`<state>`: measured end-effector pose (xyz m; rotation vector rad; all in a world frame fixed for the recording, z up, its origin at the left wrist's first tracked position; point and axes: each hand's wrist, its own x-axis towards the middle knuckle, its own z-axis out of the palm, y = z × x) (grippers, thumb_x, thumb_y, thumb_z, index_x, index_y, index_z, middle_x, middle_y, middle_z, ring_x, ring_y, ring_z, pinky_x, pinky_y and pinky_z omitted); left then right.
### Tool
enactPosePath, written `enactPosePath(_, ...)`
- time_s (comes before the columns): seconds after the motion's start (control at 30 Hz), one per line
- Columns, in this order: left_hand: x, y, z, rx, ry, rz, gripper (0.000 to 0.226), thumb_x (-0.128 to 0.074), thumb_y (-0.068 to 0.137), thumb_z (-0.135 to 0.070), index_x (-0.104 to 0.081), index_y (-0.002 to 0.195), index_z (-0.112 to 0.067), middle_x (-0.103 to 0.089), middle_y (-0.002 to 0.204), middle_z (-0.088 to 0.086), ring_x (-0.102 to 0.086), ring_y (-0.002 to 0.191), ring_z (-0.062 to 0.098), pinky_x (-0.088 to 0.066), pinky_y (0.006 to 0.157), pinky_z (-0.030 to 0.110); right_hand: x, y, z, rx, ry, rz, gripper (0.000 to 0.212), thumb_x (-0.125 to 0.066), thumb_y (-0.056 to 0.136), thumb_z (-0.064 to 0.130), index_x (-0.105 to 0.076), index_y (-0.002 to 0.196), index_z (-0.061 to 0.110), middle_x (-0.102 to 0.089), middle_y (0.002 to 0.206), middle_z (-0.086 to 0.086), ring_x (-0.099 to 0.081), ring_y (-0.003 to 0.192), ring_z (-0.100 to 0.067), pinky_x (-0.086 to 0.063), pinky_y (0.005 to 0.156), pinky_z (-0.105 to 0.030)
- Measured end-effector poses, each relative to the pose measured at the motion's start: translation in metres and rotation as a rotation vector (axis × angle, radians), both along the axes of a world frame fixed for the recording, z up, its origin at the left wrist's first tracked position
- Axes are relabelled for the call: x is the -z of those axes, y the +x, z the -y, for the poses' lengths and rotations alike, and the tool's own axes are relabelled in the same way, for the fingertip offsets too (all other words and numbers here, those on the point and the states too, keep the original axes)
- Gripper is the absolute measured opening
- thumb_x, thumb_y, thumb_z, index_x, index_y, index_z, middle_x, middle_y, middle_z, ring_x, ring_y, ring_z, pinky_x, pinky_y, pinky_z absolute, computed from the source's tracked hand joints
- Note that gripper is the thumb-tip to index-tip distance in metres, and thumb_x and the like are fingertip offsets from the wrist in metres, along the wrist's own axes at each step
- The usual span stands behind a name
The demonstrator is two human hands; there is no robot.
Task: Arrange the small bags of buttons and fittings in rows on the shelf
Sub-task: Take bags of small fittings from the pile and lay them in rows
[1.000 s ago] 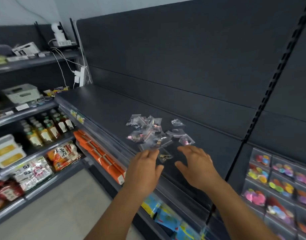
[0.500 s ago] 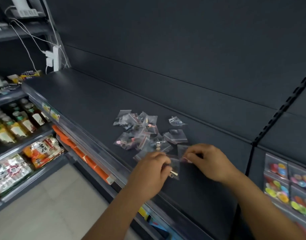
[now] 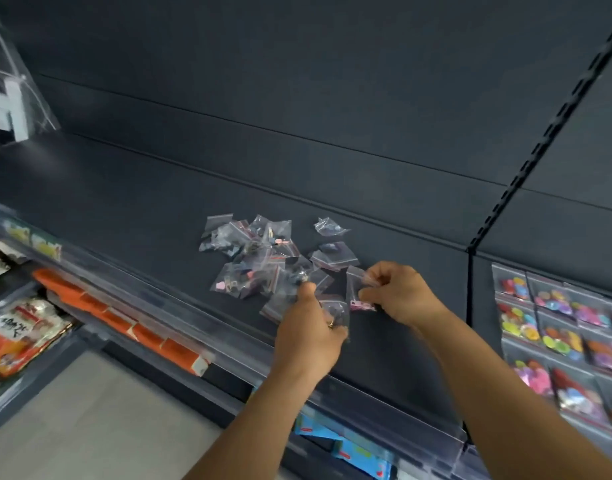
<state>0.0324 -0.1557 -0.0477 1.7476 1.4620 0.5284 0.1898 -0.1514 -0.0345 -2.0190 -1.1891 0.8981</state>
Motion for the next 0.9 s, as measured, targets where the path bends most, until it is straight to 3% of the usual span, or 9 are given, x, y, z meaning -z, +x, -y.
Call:
enactPosePath(0.1, -0.002, -0.006, -0.005, 0.01, -0.038, 0.153, 0.039, -0.07, 0.08, -0.014, -0.052, 0.113, -0.017, -0.057, 0.073, -0.006, -0.054, 0.062, 0.004, -0.038, 0.053, 0.01, -0.004, -0.003, 0.017, 0.153, 0.108, -0.201, 0.012, -0.068, 0.077, 0.005, -0.06, 0.077, 0.013, -0.057, 0.068, -0.001, -0.048, 0.061, -0.013, -0.04, 0.055, -0.021)
enactPosePath(0.2, -0.008, -0.006, -0.004, 0.054, -0.064, 0.317, 0.014, -0.069, 0.079, -0.014, -0.065, 0.089, -0.006, -0.063, 0.075, 0.005, -0.052, 0.064, 0.012, -0.042, 0.058, 0.021, -0.009, -0.006, 0.035, 0.259, 0.211, -0.375, 0.01, -0.067, 0.079, 0.001, -0.066, 0.087, 0.008, -0.064, 0.073, -0.001, -0.056, 0.068, -0.014, -0.048, 0.065, -0.022)
enactPosePath(0.27, -0.012, 0.0, -0.002, 0.088, -0.093, 0.403, 0.005, -0.067, 0.082, -0.016, -0.07, 0.084, -0.014, -0.067, 0.075, 0.001, -0.056, 0.066, 0.012, -0.049, 0.064, 0.028, -0.014, -0.008, 0.047, 0.291, 0.246, -0.451, 0.011, -0.065, 0.083, 0.002, -0.068, 0.086, 0.012, -0.068, 0.079, -0.002, -0.061, 0.073, -0.014, -0.052, 0.071, -0.025)
enactPosePath(0.33, -0.015, 0.01, 0.002, 0.119, -0.124, 0.458, 0.005, -0.066, 0.084, -0.021, -0.07, 0.081, -0.022, -0.069, 0.074, -0.008, -0.06, 0.07, 0.01, -0.055, 0.074, 0.034, -0.019, -0.006, 0.063, 0.352, 0.277, -0.506, 0.01, -0.063, 0.087, 0.006, -0.069, 0.084, 0.014, -0.069, 0.081, -0.002, -0.063, 0.077, -0.014, -0.054, 0.077, -0.031)
enactPosePath(0.47, -0.022, 0.037, 0.019, 0.165, -0.175, 0.544, 0.007, -0.066, 0.086, -0.017, -0.07, 0.083, -0.022, -0.07, 0.077, -0.006, -0.06, 0.07, 0.008, -0.054, 0.081, 0.036, -0.026, 0.005, 0.1, 0.467, 0.323, -0.493, 0.016, -0.058, 0.092, 0.021, -0.07, 0.085, 0.013, -0.073, 0.086, -0.005, -0.067, 0.079, -0.014, -0.058, 0.076, -0.032)
enactPosePath(0.73, -0.039, 0.107, 0.073, 0.395, -0.215, 0.563, 0.007, -0.065, 0.087, -0.014, -0.07, 0.082, -0.019, -0.072, 0.077, -0.005, -0.065, 0.072, 0.008, -0.055, 0.08, 0.034, -0.037, 0.044, 0.176, 0.636, 0.489, -0.46, 0.019, -0.06, 0.089, 0.009, -0.074, 0.077, 0.013, -0.074, 0.081, -0.008, -0.069, 0.075, -0.019, -0.055, 0.077, -0.034)
enactPosePath(0.9, -0.047, 0.16, 0.128, 0.555, -0.17, 0.541, 0.009, -0.064, 0.089, -0.018, -0.071, 0.089, -0.023, -0.073, 0.084, -0.009, -0.068, 0.079, 0.005, -0.054, 0.071, 0.016, -0.041, 0.091, 0.237, 0.73, 0.553, -0.455, 0.017, -0.06, 0.09, 0.015, -0.074, 0.082, 0.01, -0.073, 0.086, -0.013, -0.068, 0.086, -0.028, -0.055, 0.084, -0.041)
